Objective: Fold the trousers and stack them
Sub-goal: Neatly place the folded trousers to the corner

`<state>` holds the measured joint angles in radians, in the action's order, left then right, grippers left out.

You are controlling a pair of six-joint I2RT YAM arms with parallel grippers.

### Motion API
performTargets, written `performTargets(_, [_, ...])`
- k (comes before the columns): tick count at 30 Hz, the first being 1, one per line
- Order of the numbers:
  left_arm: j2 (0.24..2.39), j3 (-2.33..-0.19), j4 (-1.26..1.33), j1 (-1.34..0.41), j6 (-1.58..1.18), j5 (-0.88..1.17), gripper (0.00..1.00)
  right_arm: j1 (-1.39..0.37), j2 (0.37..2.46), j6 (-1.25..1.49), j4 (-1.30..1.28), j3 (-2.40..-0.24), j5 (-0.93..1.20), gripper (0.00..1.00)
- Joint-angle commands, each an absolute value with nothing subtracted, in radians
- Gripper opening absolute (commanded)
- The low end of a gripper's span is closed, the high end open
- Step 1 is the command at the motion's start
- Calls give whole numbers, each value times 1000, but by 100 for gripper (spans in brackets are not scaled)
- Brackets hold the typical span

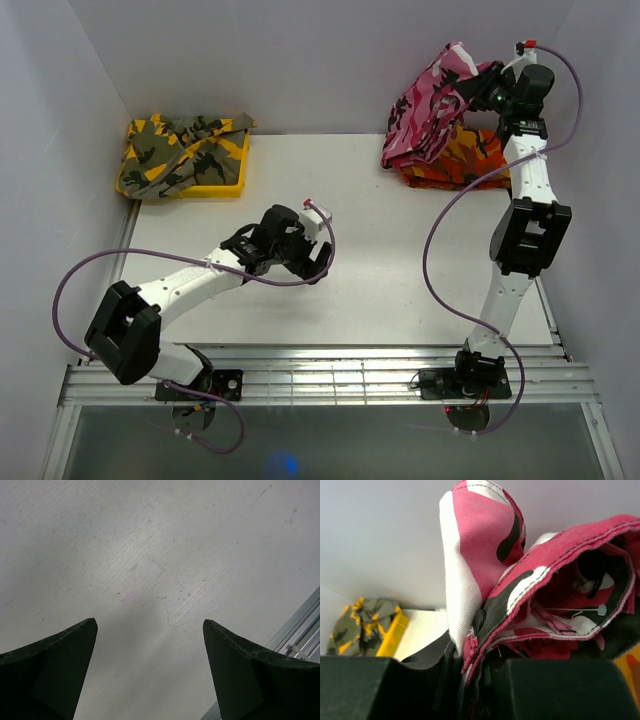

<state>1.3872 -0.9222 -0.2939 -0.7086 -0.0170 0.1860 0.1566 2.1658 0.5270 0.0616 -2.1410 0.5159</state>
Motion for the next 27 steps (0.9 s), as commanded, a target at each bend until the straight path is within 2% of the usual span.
performTargets(1, [1390, -928, -311, -704, -17, 190, 98, 172, 2111, 421, 130, -2083, 515, 8])
performTargets(12, [1379, -917, -334, -704, -31, 196, 98, 225, 2197, 101, -58, -2074, 338, 8])
performTargets(16, [1379, -908, -337, -703, -32, 199, 98, 250, 2241, 19, -144, -2144, 285, 8])
performTargets(27, [1382, -893, -344, -704, -38, 201, 98, 296, 2358, -181, -164, -2216, 178, 8])
